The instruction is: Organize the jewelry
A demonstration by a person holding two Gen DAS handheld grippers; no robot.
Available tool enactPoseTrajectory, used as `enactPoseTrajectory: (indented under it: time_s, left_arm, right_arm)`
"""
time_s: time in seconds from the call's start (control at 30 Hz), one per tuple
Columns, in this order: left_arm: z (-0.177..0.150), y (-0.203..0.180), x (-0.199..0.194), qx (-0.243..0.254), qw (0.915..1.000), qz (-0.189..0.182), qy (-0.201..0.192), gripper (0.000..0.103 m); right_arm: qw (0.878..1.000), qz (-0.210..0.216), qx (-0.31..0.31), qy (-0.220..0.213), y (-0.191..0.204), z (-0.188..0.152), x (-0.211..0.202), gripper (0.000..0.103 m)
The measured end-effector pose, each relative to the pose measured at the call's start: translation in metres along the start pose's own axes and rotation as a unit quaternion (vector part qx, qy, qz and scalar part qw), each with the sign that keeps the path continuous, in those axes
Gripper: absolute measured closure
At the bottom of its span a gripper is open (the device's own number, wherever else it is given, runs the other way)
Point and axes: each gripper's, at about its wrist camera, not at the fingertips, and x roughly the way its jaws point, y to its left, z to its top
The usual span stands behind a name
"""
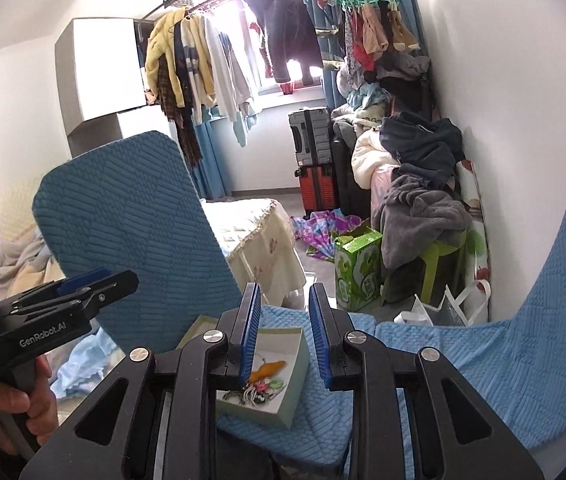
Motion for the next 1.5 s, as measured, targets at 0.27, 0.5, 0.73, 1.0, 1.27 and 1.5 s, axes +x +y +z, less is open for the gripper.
enactPoseTrajectory:
  time_s: [0.27, 0.5, 0.73, 1.0, 1.27, 1.5]
  left_arm:
    - [-0.032, -0.002, 0.001, -0.007, 0.9999, -0.013, 0.004, 0.05]
    - [-0.058, -0.003, 0.017, -0.006, 0.999, -0.007, 0.045, 0.05]
    - [-0.076, -0.005, 0.021, 0.007, 0.9978, 0.021, 0.062, 0.05]
    - [-0.087, -0.002, 0.023, -0.002, 0.9965, 0.045, 0.071, 0.05]
    - [-0.091, -0.001, 0.024, 0.001, 0.9955, 0.058, 0.075, 0.034]
    - [-0.093, -0.002, 0.028, 0.003, 0.9944, 0.061, 0.086, 0.022]
  right_arm:
    - [0.999, -0.034, -0.004, 0.007, -0.005, -0.039, -0.012, 0.079]
    - [0.998, -0.043, 0.019, 0.04, -0.016, -0.068, -0.006, 0.078]
    - [0.996, -0.055, 0.03, 0.068, -0.022, -0.093, 0.0, 0.078]
    - [0.994, -0.063, 0.038, 0.078, -0.024, -0.107, 0.0, 0.075]
    - [0.993, -0.089, 0.047, 0.066, -0.03, -0.107, -0.003, 0.025]
    - [0.992, -0.102, 0.036, 0.07, -0.033, -0.109, 0.0, 0.001]
